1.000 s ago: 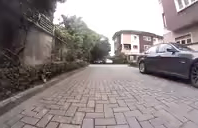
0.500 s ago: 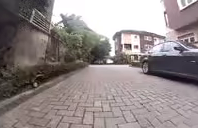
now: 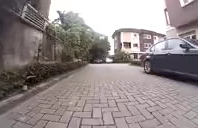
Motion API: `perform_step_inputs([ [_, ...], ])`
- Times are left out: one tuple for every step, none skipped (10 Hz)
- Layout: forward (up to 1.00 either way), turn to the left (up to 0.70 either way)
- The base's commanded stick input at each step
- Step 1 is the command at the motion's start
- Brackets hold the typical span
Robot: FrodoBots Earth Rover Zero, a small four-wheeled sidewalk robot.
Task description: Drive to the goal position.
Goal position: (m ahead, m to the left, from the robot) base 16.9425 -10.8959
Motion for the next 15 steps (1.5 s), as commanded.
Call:
perform_step_inputs([
  [0.70, 0.00],
  [0.70, 0.00],
  [0.70, 0.00],
  [0.70, 0.00],
  [0.70, 0.00],
  [0.70, 0.00],
  [0.70, 0.00],
  [0.70, 0.00],
  [0.70, 0.00],
  [0.70, 0.00],
  [0.70, 0.00],
  [0.70, 0.00],
  [0.70, 0.00],
  [0.70, 0.00],
  [0.70, 0.00],
])
